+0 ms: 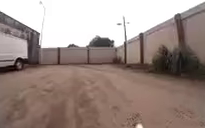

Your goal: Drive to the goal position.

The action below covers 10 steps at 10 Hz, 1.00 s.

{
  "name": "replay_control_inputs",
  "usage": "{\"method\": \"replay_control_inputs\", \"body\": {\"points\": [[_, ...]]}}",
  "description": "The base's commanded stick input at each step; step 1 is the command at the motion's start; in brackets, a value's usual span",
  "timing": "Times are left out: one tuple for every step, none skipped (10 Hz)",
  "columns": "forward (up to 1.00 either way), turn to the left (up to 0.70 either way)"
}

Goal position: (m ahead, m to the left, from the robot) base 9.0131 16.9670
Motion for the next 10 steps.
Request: {"method": "replay_control_inputs", "body": {"points": [[0.7, -0.35], [0.7, -0.35], [0.7, 0.0], [0.7, 0.0], [0.7, 0.0], [0.7, 0.0], [0.7, 0.0], [0.7, 0.0], [0.7, 0.0], [0.7, 0.0]]}}
